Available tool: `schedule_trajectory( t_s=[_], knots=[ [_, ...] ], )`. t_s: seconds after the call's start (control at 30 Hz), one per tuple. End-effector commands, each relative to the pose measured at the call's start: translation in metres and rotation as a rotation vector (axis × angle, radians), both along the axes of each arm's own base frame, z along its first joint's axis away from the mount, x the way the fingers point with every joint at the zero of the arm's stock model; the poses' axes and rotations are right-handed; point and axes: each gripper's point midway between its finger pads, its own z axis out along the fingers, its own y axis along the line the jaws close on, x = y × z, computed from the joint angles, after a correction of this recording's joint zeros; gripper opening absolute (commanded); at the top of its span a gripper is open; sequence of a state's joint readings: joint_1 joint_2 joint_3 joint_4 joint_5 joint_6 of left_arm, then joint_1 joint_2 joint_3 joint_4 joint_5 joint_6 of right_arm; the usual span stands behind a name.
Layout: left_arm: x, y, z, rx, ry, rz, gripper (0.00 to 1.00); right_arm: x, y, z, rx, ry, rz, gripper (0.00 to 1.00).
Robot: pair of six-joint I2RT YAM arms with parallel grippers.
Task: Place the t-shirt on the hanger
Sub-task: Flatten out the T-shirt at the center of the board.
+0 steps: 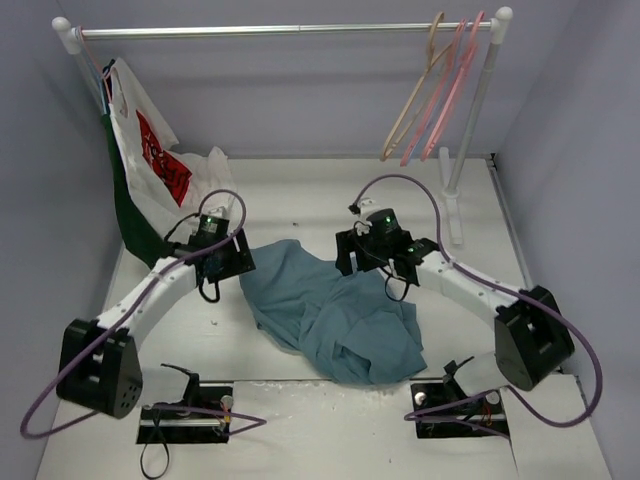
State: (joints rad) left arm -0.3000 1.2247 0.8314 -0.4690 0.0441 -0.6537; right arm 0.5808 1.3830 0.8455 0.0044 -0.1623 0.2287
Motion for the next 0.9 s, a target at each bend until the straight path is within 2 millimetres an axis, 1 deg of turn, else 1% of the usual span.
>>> schedule_trajectory(
  t_s=[0.0, 0.03, 0.07, 0.1, 0.13, 0.17, 0.2, 0.23, 0.27, 0.3, 0.33, 0.37, 0.4, 0.43, 0.47, 0.5, 0.53, 0.57, 0.6, 0.63, 0.67, 0.7, 0.73, 0.8, 0.83, 0.87],
  knots=[
    [0.041, -0.033, 0.024, -0.100, -0.084, -0.102, 0.63, 0.031, 0.031, 0.016, 0.034, -0.085, 0.111, 0.76],
    [0.049, -0.036, 0.019, -0.099, -0.065, -0.102, 0.63, 0.033, 0.036, 0.000, 0.017, -0.052, 0.129, 0.76],
    [0.053, -0.037, 0.017, -0.095, -0.058, -0.102, 0.63, 0.037, 0.041, -0.001, 0.018, -0.052, 0.138, 0.77],
    [0.057, -0.037, 0.013, -0.089, -0.047, -0.099, 0.63, 0.039, 0.043, -0.007, 0.007, -0.044, 0.140, 0.77],
    [0.061, -0.036, 0.004, -0.078, -0.024, -0.094, 0.63, 0.038, 0.045, -0.018, -0.007, -0.027, 0.148, 0.77],
    [0.067, -0.038, 0.005, -0.077, -0.036, -0.092, 0.63, 0.041, 0.046, -0.020, -0.010, -0.035, 0.145, 0.77],
    [0.071, -0.035, 0.002, -0.063, -0.034, -0.080, 0.63, 0.042, 0.046, -0.025, -0.016, -0.030, 0.141, 0.77],
    [0.074, -0.034, -0.007, -0.047, -0.015, -0.077, 0.63, 0.041, 0.045, -0.034, -0.029, -0.016, 0.138, 0.77],
    [0.080, -0.035, -0.005, -0.041, -0.024, -0.079, 0.63, 0.044, 0.041, -0.039, -0.054, -0.016, 0.117, 0.78],
    [0.084, -0.035, -0.008, -0.033, -0.019, -0.080, 0.63, 0.044, 0.037, -0.044, -0.070, -0.007, 0.104, 0.79],
    [0.087, -0.035, -0.017, -0.023, 0.002, -0.082, 0.63, 0.043, 0.035, -0.050, -0.085, 0.003, 0.096, 0.80],
    [0.093, -0.038, -0.016, -0.021, -0.006, -0.092, 0.63, 0.042, 0.033, -0.053, -0.097, 0.004, 0.087, 0.82],
    [0.095, -0.040, -0.020, -0.017, -0.001, -0.098, 0.63, 0.041, 0.028, -0.059, -0.124, 0.005, 0.068, 0.83],
    [0.096, -0.043, -0.029, -0.016, 0.016, -0.110, 0.63, 0.040, 0.025, -0.063, -0.137, 0.013, 0.061, 0.83],
    [0.096, -0.046, -0.033, -0.013, 0.025, -0.120, 0.62, 0.039, 0.024, -0.065, -0.145, 0.020, 0.054, 0.83],
    [0.094, -0.047, -0.044, -0.006, 0.053, -0.125, 0.60, 0.039, 0.022, -0.070, -0.159, 0.028, 0.044, 0.82],
    [0.092, -0.048, -0.050, -0.001, 0.068, -0.126, 0.58, 0.038, 0.020, -0.071, -0.172, 0.035, 0.040, 0.81],
    [0.090, -0.051, -0.055, -0.001, 0.082, -0.124, 0.49, 0.036, 0.022, -0.072, -0.181, 0.037, 0.039, 0.77],
    [0.084, -0.049, -0.067, 0.005, 0.113, -0.116, 0.41, 0.039, 0.021, -0.074, -0.198, 0.032, 0.023, 0.73],
    [0.083, -0.050, -0.072, 0.005, 0.119, -0.109, 0.34, 0.038, 0.019, -0.077, -0.208, 0.046, 0.012, 0.60],
    [0.081, -0.050, -0.077, 0.002, 0.130, -0.098, 0.20, 0.039, 0.019, -0.079, -0.211, 0.055, 0.001, 0.53],
    [0.077, -0.048, -0.083, 0.006, 0.148, -0.093, 0.15, 0.039, 0.020, -0.085, -0.220, 0.074, 0.004, 0.46],
    [0.075, -0.048, -0.086, 0.006, 0.156, -0.089, 0.10, 0.038, 0.021, -0.087, -0.226, 0.084, 0.005, 0.30],
    [0.074, -0.049, -0.085, 0.001, 0.163, -0.089, 0.00, 0.038, 0.021, -0.093, -0.234, 0.102, 0.007, 0.12],
    [0.075, -0.049, -0.079, 0.000, 0.160, -0.091, 0.00, 0.042, 0.022, -0.088, -0.231, 0.086, 0.001, 0.00],
    [0.078, -0.050, -0.072, 0.000, 0.147, -0.104, 0.00, 0.045, 0.023, -0.083, -0.225, 0.071, -0.002, 0.00]
  ],
)
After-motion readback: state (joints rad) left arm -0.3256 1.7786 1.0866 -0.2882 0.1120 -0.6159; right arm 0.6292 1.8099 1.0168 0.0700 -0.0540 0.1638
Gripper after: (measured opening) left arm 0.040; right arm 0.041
